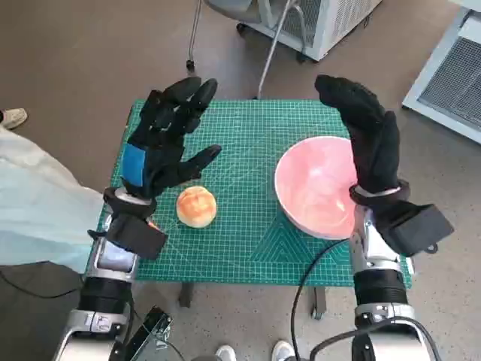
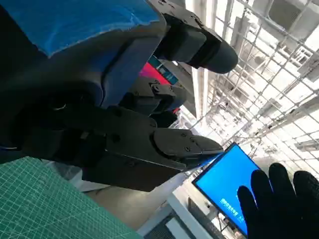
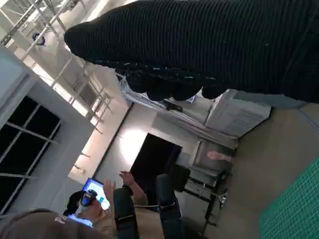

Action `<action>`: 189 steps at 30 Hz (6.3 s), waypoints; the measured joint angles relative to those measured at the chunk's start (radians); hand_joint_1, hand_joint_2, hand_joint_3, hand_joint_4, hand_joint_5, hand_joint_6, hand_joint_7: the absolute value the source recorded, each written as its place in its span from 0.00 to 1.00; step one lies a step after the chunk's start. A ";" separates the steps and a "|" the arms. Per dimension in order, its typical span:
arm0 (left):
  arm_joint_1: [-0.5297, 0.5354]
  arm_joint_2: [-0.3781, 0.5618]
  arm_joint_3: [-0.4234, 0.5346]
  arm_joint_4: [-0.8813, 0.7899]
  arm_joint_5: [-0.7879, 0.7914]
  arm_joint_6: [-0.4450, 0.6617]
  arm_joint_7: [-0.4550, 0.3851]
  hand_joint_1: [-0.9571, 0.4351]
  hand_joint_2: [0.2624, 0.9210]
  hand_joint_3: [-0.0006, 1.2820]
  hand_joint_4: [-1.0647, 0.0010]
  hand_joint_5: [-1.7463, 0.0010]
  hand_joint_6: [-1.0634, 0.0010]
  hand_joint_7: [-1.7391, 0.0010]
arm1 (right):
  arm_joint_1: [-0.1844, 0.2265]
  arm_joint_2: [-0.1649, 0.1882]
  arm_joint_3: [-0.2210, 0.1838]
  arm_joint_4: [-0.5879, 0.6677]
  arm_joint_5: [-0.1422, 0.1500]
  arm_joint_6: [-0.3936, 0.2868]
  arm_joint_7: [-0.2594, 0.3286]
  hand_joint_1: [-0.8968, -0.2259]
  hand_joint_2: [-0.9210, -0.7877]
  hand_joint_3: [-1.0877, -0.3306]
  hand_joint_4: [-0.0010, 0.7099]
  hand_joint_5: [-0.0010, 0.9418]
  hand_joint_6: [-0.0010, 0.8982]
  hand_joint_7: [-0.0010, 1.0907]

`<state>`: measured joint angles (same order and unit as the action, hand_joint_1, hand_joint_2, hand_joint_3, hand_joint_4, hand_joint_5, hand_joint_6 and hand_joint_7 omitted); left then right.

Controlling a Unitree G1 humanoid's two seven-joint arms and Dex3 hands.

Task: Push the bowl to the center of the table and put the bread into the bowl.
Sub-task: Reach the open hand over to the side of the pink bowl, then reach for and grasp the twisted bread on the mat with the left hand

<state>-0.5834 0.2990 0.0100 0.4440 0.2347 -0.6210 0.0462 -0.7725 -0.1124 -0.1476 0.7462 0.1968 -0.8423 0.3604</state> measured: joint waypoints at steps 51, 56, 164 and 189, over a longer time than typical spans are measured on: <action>0.022 0.006 0.003 0.008 0.004 -0.014 0.005 0.69 0.85 0.27 0.62 0.99 0.77 0.65 | 0.054 -0.168 -0.192 0.245 0.064 -0.112 -0.021 0.58 0.00 0.62 0.56 0.00 0.15 0.59; 0.023 0.006 0.002 0.007 0.004 -0.014 0.006 0.69 0.85 0.28 0.62 0.99 0.78 0.64 | 0.075 -0.177 -0.226 0.299 0.074 -0.125 -0.058 0.68 0.00 0.54 0.54 0.00 0.10 0.63; 0.278 0.486 0.256 -0.481 -0.109 0.263 -0.414 0.77 0.62 0.39 0.76 0.86 0.77 0.67 | -0.139 0.024 -0.071 0.242 -0.056 -0.106 -0.018 0.58 0.00 0.58 0.59 0.02 0.19 0.65; 0.360 0.815 0.110 -0.301 0.195 0.065 -0.600 0.81 0.87 0.06 0.65 1.00 0.55 0.99 | -0.020 0.075 0.021 0.080 -0.014 -0.027 0.059 0.61 0.00 0.65 0.58 0.01 0.14 0.72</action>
<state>-0.2234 1.1138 0.1197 0.1426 0.4297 -0.5563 -0.5541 -0.7925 -0.0372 -0.1265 0.8265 0.1826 -0.8692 0.4198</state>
